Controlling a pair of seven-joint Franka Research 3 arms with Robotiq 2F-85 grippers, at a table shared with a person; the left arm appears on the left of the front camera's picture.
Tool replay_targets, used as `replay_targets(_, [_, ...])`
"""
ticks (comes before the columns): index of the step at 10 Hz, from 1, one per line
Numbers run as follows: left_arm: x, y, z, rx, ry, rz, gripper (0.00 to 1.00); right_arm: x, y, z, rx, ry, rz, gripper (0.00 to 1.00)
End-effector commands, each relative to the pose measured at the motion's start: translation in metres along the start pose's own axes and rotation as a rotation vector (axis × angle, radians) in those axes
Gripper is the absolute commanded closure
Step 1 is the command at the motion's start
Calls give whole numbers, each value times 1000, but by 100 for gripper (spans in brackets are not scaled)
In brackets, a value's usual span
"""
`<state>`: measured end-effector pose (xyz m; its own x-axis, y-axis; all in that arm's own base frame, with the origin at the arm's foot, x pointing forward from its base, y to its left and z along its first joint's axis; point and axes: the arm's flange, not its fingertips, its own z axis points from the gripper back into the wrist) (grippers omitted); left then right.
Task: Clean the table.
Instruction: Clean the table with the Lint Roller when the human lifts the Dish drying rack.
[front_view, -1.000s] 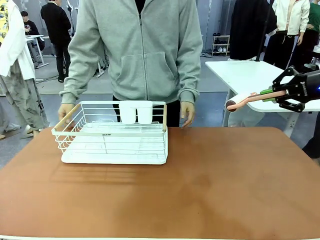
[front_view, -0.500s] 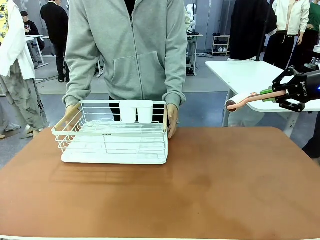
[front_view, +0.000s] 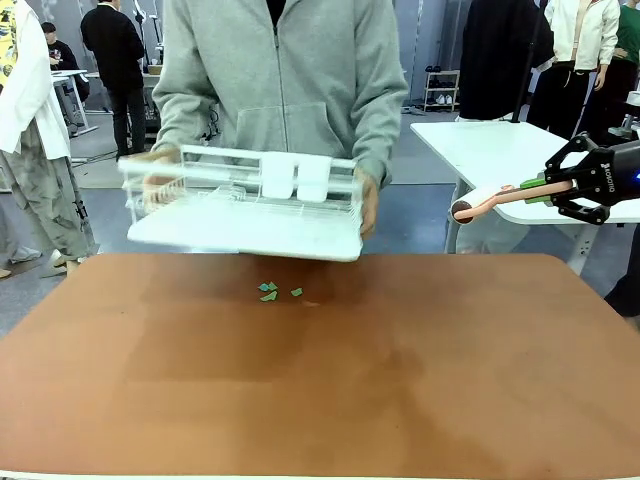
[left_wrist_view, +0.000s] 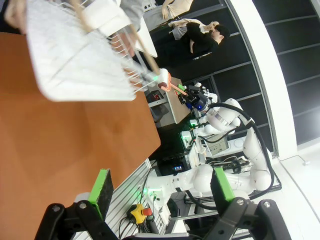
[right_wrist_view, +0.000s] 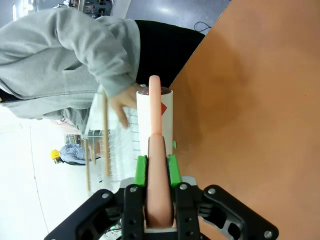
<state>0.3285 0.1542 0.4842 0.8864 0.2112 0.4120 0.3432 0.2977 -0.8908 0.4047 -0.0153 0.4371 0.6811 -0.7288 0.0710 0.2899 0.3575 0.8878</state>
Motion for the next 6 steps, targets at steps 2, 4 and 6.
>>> replay_targets(2, [-1, -3, 1, -27, -12, -14, 0, -1, 1, -1, 0, 2, 3, 97])
replay_targets(4, [-1, -3, 1, -27, -12, -14, 0, -1, 1, -1, 0, 2, 3, 97])
replay_targets(6, [-1, -3, 1, -27, -12, -14, 0, -1, 1, -1, 0, 2, 3, 97])
